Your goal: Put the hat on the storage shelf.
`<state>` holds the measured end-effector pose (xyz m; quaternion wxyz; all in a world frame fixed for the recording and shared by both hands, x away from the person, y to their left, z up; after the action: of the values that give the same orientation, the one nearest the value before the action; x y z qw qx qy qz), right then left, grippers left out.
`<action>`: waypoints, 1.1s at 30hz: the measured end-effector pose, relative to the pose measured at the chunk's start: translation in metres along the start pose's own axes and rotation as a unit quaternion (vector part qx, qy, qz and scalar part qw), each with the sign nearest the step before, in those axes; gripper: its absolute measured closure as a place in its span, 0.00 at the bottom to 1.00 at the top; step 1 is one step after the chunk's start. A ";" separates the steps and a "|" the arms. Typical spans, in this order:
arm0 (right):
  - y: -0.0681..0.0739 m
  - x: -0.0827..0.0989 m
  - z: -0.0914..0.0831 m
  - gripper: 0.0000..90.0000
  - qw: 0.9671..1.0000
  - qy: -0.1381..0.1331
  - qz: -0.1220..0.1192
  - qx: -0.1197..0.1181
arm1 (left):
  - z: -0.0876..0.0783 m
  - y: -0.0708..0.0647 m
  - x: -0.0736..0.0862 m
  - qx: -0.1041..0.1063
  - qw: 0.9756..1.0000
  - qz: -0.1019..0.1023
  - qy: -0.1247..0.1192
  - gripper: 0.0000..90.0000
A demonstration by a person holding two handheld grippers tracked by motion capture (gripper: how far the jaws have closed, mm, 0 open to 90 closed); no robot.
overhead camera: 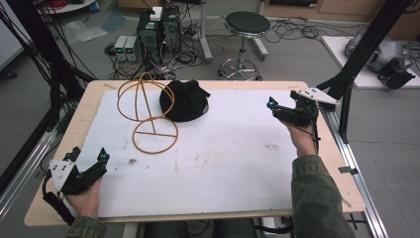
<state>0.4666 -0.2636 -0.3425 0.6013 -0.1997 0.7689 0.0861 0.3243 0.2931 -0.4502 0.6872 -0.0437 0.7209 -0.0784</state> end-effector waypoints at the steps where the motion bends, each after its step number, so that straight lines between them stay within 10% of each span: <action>1: 0.003 -0.002 0.004 0.15 1.000 0.004 -0.011 -0.004 | 0.001 -0.001 0.000 0.001 1.000 0.002 0.000 0.19; 19: 0.062 -0.024 0.085 0.15 0.994 0.067 -0.045 -0.075 | 0.006 -0.005 -0.001 0.007 1.000 0.002 -0.001 0.19; 33: 0.139 -0.026 0.145 0.16 0.980 0.124 -0.084 -0.129 | -0.004 0.001 -0.005 0.003 1.000 -0.017 -0.009 0.19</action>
<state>0.5441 -0.0781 -0.3706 0.4755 -0.3484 0.8004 0.1087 0.3208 0.2957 -0.4451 0.6921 -0.0546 0.7139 -0.0916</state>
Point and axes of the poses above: each handheld gripper's, and its own axes: z roughly forward along the jaws, x roughly out of its underside, y roughly to its left, the point moved 8 cm from there along z, roughly forward along the jaws, and after that the axes turned 7 degrees about -z, right-handed, at the moved point
